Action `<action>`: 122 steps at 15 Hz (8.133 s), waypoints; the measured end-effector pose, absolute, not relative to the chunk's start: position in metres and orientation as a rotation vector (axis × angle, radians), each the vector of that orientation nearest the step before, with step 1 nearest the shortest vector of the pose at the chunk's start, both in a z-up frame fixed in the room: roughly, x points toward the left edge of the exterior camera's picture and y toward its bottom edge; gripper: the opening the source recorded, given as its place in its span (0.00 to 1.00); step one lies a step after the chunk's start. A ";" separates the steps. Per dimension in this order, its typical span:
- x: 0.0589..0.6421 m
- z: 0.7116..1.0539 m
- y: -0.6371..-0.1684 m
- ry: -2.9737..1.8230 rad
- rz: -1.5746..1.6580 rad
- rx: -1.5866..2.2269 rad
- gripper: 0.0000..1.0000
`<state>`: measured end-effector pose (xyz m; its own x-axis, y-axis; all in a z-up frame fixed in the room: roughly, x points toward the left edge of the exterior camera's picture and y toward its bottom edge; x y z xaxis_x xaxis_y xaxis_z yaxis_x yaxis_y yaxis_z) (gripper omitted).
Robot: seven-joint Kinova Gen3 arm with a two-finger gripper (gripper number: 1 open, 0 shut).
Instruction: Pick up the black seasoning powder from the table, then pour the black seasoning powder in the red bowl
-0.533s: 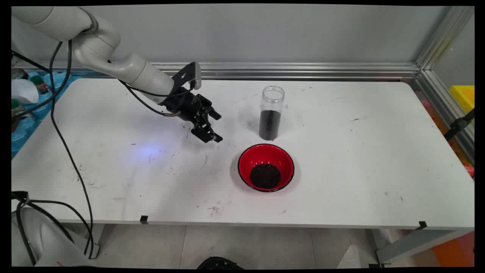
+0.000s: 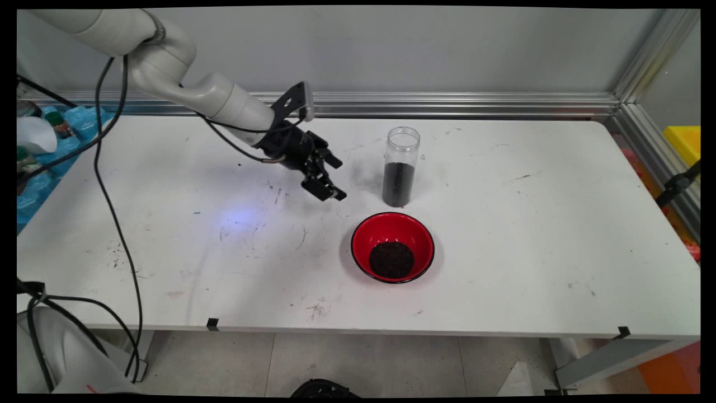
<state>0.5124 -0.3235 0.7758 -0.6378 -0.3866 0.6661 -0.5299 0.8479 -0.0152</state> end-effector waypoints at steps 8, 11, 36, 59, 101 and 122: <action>0.493 0.764 -0.345 -2.304 0.287 0.656 1.00; 0.486 0.759 -0.351 -2.296 0.287 0.647 1.00; 0.440 0.733 -0.373 -2.259 0.287 0.572 1.00; 0.425 0.717 -0.383 -2.261 0.259 0.574 0.00; 0.429 0.851 -0.367 -2.401 0.409 0.248 0.00; 0.431 0.845 -0.338 -2.482 0.764 -0.499 0.00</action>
<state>0.4309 -0.3384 0.8453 -0.8120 0.4706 0.3452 0.1949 0.7761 -0.5997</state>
